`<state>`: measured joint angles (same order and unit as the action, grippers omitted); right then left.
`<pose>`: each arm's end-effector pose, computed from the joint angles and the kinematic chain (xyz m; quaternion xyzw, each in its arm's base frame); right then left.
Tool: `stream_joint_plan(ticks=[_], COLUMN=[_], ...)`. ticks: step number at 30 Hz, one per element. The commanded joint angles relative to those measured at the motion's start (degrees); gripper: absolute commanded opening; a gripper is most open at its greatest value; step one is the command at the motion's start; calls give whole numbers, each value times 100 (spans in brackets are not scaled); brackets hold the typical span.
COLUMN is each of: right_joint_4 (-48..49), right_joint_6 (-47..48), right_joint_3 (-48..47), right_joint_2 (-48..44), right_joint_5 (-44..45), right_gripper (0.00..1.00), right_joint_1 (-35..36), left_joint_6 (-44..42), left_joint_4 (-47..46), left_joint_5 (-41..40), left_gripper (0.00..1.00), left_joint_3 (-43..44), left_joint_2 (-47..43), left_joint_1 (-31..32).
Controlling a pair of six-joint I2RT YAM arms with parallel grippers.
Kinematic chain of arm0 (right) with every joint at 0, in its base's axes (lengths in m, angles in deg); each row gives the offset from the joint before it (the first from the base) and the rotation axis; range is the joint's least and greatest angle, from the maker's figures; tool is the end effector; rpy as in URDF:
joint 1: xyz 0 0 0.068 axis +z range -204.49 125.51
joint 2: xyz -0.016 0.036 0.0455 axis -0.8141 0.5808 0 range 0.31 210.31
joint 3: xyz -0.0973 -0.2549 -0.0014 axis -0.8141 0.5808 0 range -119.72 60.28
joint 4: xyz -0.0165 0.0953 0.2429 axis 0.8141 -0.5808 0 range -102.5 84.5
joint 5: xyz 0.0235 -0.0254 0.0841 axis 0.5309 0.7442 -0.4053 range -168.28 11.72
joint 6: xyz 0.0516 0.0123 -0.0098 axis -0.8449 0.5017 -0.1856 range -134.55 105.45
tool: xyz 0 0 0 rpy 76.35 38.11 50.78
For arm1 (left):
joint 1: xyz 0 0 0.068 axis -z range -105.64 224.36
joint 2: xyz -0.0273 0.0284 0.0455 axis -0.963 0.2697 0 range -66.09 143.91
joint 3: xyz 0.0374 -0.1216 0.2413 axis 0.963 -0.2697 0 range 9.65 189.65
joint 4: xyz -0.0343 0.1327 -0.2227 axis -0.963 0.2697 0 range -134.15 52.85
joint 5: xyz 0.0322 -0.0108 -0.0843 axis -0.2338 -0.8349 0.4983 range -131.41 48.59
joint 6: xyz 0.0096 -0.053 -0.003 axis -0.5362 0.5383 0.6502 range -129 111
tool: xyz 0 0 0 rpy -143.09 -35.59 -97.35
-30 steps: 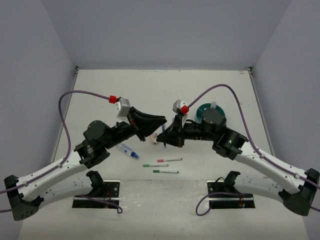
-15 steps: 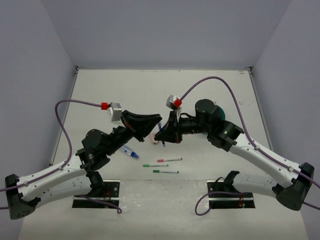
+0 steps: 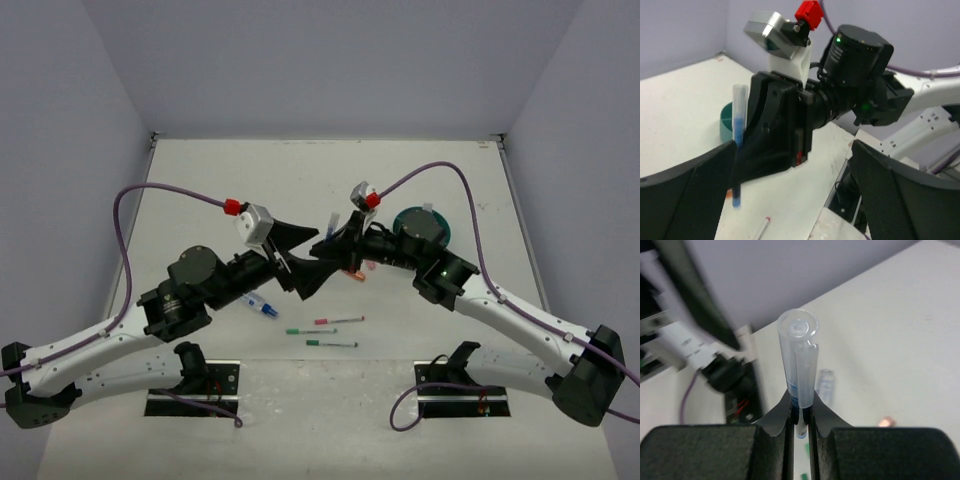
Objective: Sort the stationery into containers
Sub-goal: Close the pen cap on the pen, then place the pen in the storage box.
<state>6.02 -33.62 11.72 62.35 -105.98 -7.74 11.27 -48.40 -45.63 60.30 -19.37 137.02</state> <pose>0.1619 0.1964 0.3444 -0.3285 0.6381 0.5111 0.4729 0.0886 -0.1655 0.3979 0.2107 0.6203 -0.4820 0.5818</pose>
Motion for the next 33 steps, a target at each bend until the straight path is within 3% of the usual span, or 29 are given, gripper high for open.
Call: stream_joint_plan(ticks=[1, 2, 5, 9, 12, 18, 33], right_joint_4=[-144, -158, -382, -825, -816, -770, -540], right_joint_6=[-40, -43, 45, 193, 277, -7, -667], right_joint_3=[229, 251, 315, 166, 205, 321, 622], right_joint_2=[-292, -363, -668, -579, -411, -269, 799], right_joint_5=[2025, 2233, 3625, 5931, 6504, 6285, 5452], right_gripper=[0, 0, 0, 0, 0, 0, 2], right_joint_1=[-421, -452, -553, -1242, -2068, -2898, -2935], left_joint_6=[1067, 1480, 2162, 2087, 1975, 1845, 1574], left_joint_4=[1581, 2007, 2794, 3427, 4064, 4595, 4565], left_joint_5=[-3004, -3578, -4298, -4365, -4251, -4039, -3935], left_gripper=[100, 100, 100, 100, 100, 100, 100], left_joint_3=[591, 634, 465, 299, 340, 217, -383], left_joint_2=[-498, -539, -790, -842, -724, -994, -1543], left_joint_1=[167, 167, 167, 167, 167, 167, 167])
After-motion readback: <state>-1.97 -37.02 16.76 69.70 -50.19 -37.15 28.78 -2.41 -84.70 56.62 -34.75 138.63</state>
